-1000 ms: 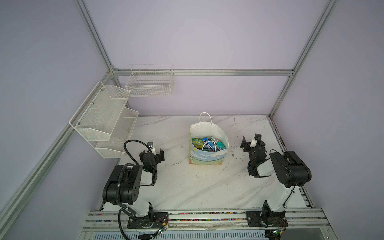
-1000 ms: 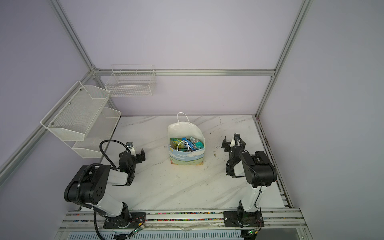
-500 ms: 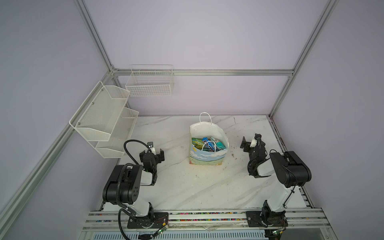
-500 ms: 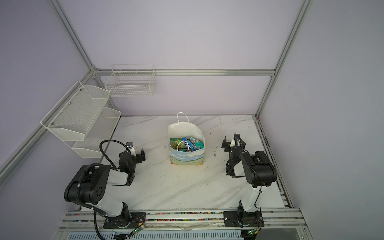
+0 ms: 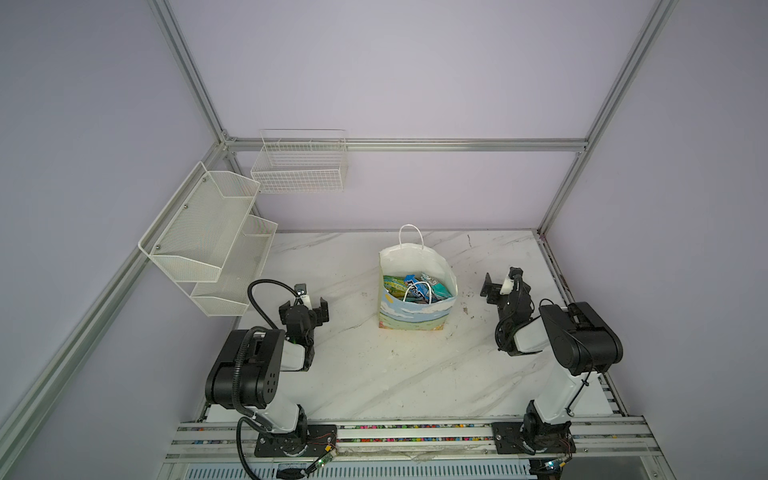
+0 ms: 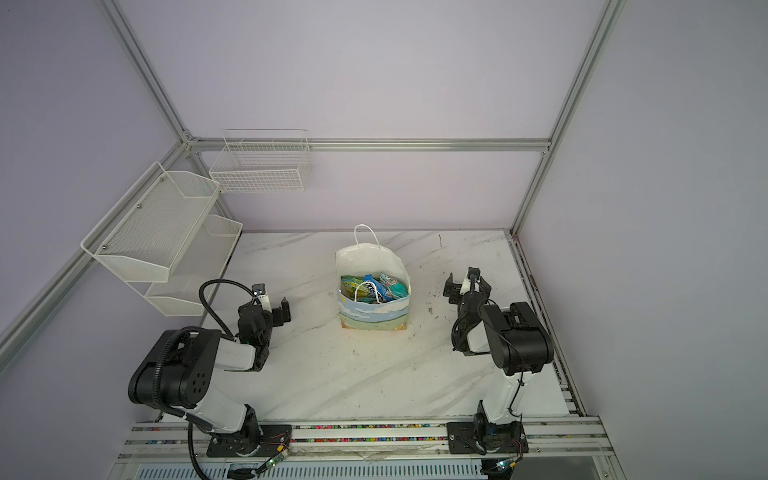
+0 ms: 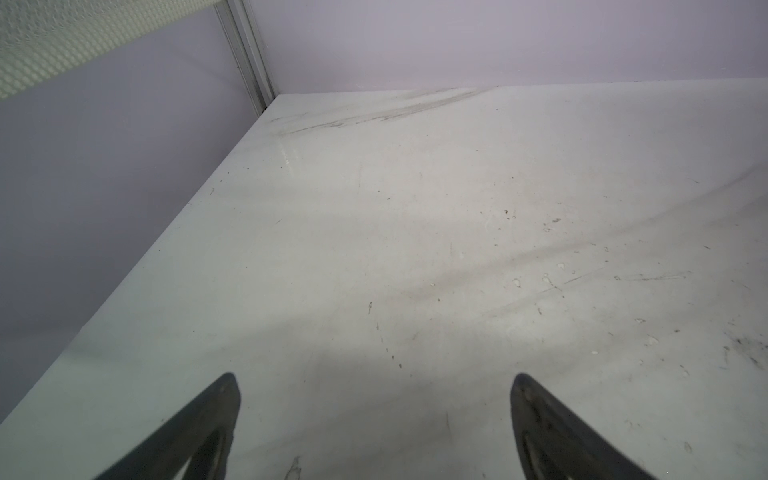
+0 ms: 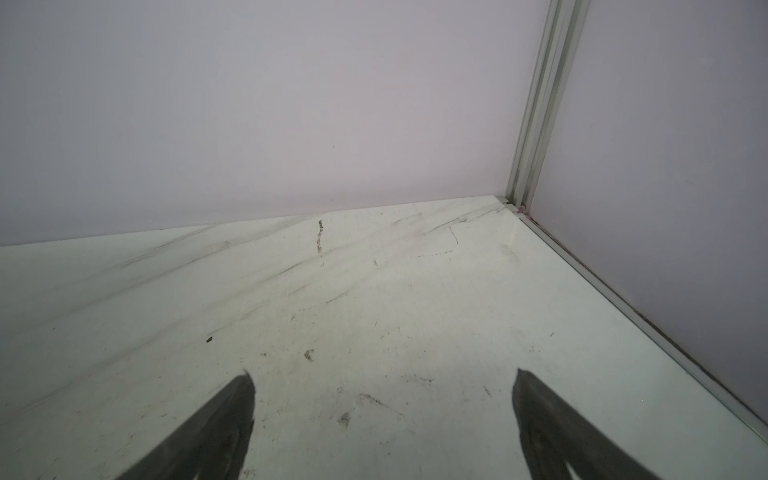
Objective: Place the snacks into the paper bag
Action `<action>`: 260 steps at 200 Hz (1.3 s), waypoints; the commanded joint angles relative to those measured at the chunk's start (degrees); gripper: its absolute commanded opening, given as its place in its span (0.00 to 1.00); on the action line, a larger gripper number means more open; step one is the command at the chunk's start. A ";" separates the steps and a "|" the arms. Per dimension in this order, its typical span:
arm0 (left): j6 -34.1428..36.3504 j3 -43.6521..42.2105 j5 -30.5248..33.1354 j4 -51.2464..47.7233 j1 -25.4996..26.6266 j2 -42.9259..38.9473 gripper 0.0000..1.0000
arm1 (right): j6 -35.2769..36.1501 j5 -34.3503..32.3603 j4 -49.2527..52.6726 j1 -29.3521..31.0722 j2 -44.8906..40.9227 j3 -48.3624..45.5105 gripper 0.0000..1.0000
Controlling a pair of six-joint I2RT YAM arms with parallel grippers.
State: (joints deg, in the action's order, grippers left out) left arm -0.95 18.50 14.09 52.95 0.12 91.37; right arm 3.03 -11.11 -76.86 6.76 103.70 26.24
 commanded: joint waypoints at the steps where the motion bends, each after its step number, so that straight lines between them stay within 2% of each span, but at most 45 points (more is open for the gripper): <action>1: -0.96 2.76 -0.18 2.26 -0.24 -1.33 1.00 | 0.02 0.10 -0.75 -0.11 -1.40 0.24 0.97; 260: -0.94 2.73 -0.19 2.25 -0.27 -1.29 1.00 | 0.01 0.13 -0.75 -0.09 -1.41 0.24 0.97</action>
